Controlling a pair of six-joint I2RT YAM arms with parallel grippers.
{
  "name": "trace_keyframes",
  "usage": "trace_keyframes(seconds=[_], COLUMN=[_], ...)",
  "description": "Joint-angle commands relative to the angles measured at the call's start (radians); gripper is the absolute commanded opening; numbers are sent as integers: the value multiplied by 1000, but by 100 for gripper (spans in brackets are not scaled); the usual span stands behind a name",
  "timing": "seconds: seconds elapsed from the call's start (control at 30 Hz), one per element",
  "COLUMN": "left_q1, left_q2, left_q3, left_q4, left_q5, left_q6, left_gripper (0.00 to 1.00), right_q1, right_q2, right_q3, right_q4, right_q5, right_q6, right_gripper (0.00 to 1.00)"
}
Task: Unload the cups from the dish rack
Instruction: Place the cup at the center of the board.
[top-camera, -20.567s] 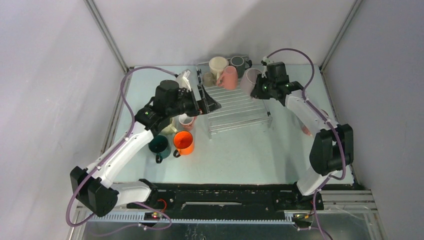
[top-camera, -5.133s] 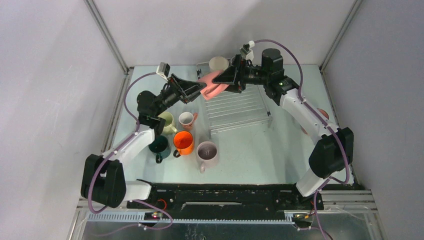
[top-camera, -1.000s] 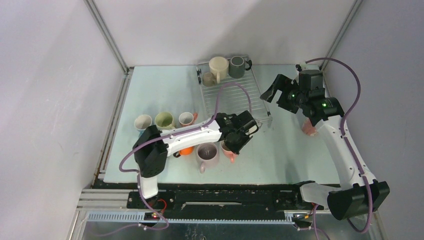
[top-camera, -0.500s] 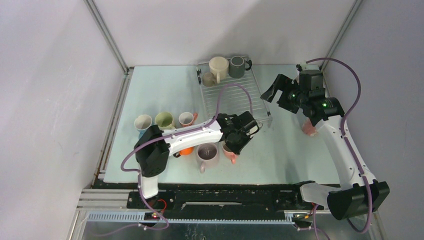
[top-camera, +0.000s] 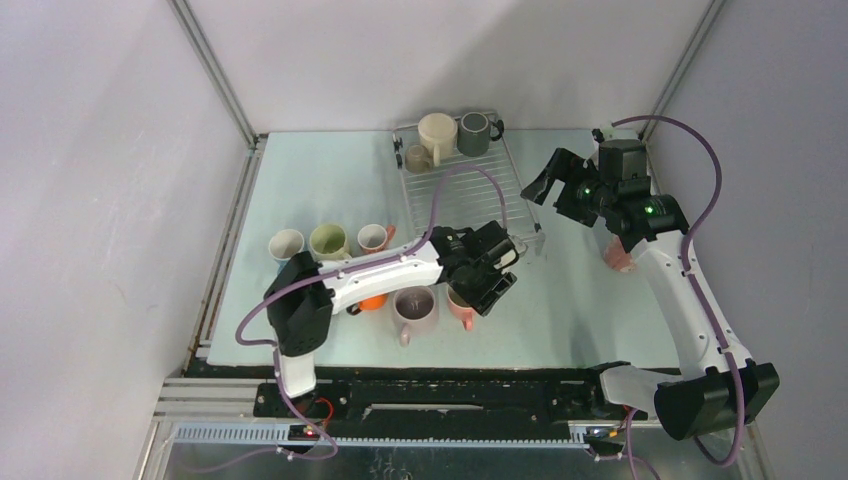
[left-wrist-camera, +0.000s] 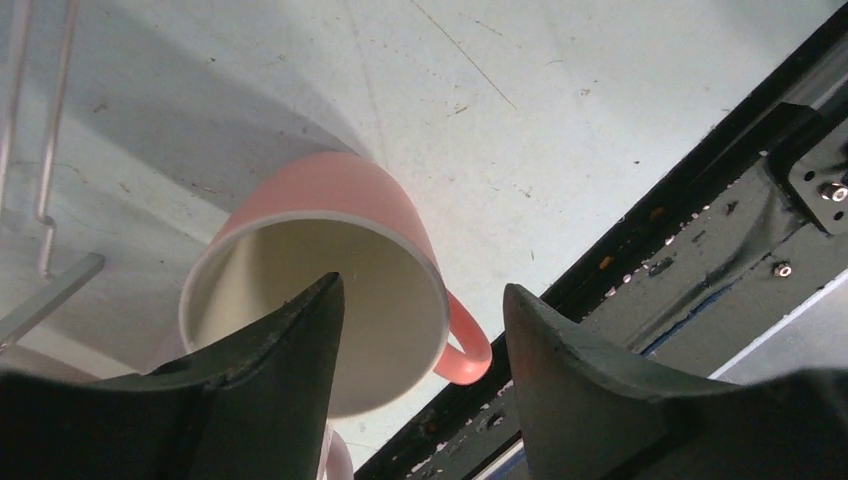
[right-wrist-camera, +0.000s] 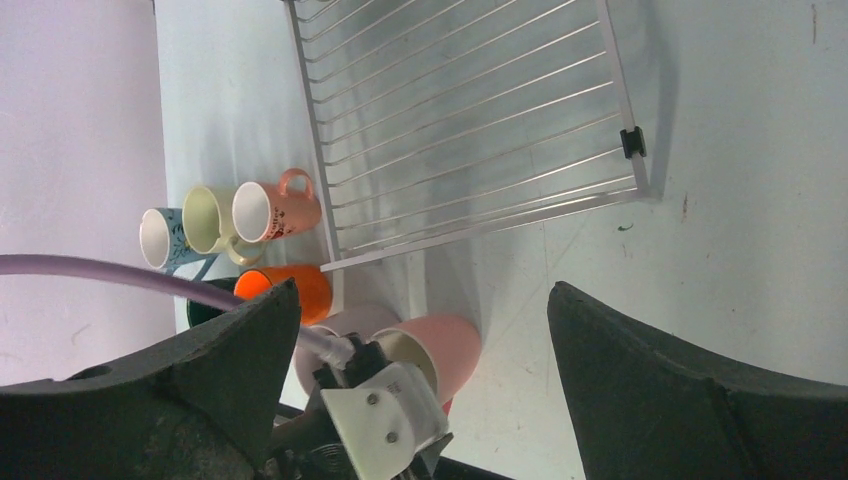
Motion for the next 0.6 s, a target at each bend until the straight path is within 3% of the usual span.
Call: trace_keyframes(seconds=[0.0, 0.17, 0.5, 0.57], left_q1=[-4, -1, 84, 109], left_q2=[-119, -191, -328, -356], left_q3=[6, 9, -2, -18], left_q4=[29, 45, 81, 89], left_q5=[-21, -16, 55, 69], left_q6=[4, -10, -46, -50], left_gripper=[69, 80, 89, 99], right_q1=[-7, -8, -7, -5], right_q2=[-14, -8, -1, -5], right_q3=[-5, 7, 6, 7], right_q4=[34, 25, 20, 7], right_q5=[-15, -39, -107, -100], right_q6=[-10, -5, 19, 19], right_gripper=[100, 100, 100, 100])
